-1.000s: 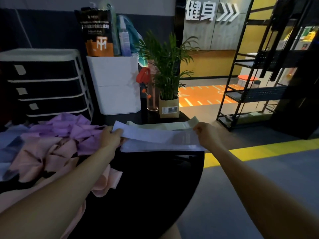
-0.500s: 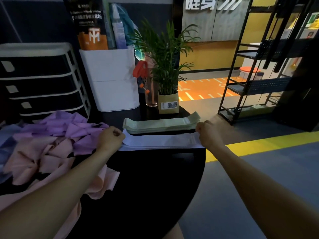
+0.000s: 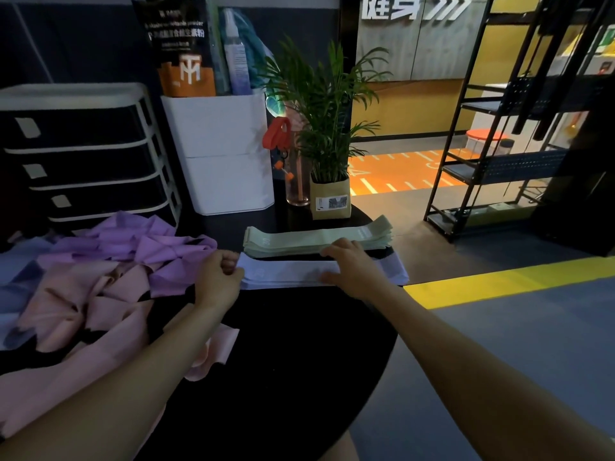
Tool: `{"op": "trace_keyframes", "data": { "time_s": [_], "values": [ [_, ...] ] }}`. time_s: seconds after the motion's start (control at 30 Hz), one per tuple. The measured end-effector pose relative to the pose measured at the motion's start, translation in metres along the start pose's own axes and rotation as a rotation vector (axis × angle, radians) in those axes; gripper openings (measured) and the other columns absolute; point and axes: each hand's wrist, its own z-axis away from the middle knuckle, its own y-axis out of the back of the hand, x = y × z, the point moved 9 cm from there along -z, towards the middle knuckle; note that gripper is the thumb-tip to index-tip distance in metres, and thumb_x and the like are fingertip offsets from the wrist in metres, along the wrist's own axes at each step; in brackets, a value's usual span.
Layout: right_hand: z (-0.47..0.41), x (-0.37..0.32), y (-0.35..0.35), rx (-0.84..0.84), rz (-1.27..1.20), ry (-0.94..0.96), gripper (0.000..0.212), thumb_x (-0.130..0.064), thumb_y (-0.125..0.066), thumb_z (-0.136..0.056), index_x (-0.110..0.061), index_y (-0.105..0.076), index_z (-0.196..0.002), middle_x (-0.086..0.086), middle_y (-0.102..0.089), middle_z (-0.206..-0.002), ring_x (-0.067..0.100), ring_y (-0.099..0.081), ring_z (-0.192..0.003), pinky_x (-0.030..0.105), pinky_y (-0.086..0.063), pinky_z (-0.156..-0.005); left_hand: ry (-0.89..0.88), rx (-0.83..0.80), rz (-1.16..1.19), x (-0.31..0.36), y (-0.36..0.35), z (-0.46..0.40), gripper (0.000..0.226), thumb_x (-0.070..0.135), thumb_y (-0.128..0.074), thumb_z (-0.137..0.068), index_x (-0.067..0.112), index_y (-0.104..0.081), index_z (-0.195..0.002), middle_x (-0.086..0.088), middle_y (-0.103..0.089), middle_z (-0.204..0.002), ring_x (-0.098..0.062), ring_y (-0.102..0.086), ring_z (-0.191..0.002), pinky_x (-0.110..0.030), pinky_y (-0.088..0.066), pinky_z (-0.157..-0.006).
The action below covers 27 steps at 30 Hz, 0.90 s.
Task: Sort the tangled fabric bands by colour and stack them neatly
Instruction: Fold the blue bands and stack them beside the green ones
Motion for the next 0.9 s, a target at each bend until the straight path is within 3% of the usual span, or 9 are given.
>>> {"op": "trace_keyframes", "data": {
  "time_s": [0.13,0.27,0.4,0.5,0.7,0.9],
  "values": [
    [-0.015,-0.014,-0.022,-0.150,0.024,0.013,0.075,-0.041,-0.072,-0.077,-0.013,-0.040,-0.139,0.010,-0.037,-0.140,0.030,-0.031,-0.130,0.039,-0.030,-0.108,-0.152,-0.142,-0.018,0.002,-0.005,0.000,0.039,-0.005,-0.068,-0.077,0.009,-0.057,-0.112,-0.013,-0.058,-0.116,-0.022,-0.058,-0.101,-0.032,-0.047,-0.089],
    [-0.025,-0.011,-0.031,-0.268,0.044,0.000,0.087,-0.042,-0.075,-0.074,-0.014,-0.031,-0.143,0.009,-0.033,-0.143,0.029,-0.029,-0.134,0.041,-0.030,-0.110,-0.408,-0.379,-0.333,0.028,-0.012,-0.005,0.069,0.009,-0.083,-0.067,0.008,-0.051,-0.128,-0.006,-0.049,-0.127,-0.018,-0.046,-0.116,-0.016,-0.029,-0.094],
    [-0.028,-0.005,-0.036,-0.316,0.040,-0.025,0.086,-0.042,-0.074,-0.075,-0.018,-0.030,-0.144,0.007,-0.033,-0.143,0.029,-0.032,-0.132,0.040,-0.033,-0.108,-0.356,-0.550,-0.484,0.024,-0.020,-0.014,0.084,0.019,-0.085,-0.064,0.011,-0.043,-0.136,-0.004,-0.043,-0.137,-0.017,-0.041,-0.126,-0.016,-0.026,-0.100],
    [-0.028,-0.004,-0.036,-0.315,0.037,-0.021,0.081,-0.041,-0.073,-0.077,-0.018,-0.033,-0.143,0.006,-0.034,-0.141,0.027,-0.034,-0.130,0.038,-0.032,-0.105,-0.340,-0.576,-0.514,0.018,-0.025,-0.014,0.085,0.022,-0.084,-0.066,0.011,-0.041,-0.138,-0.005,-0.044,-0.133,-0.018,-0.043,-0.122,-0.018,-0.028,-0.099],
    [-0.028,-0.002,-0.035,-0.279,-0.036,-0.012,0.072,-0.034,-0.075,-0.076,-0.019,-0.041,-0.138,0.005,-0.037,-0.138,0.025,-0.037,-0.128,0.035,-0.034,-0.105,-0.343,-0.551,-0.479,0.019,-0.024,-0.015,0.066,0.013,-0.081,-0.068,0.011,-0.051,-0.127,0.000,-0.043,-0.116,-0.020,-0.047,-0.112,-0.018,-0.033,-0.089],
    [-0.021,0.002,-0.029,-0.261,0.009,0.012,0.081,-0.036,-0.075,-0.075,-0.015,-0.035,-0.142,0.007,-0.034,-0.141,0.027,-0.035,-0.130,0.037,-0.033,-0.108,-0.391,-0.568,-0.540,0.031,-0.030,-0.008,0.084,0.022,-0.085,-0.063,0.014,-0.043,-0.135,-0.002,-0.038,-0.130,-0.016,-0.041,-0.120,-0.018,-0.031,-0.097]
  ]
}}
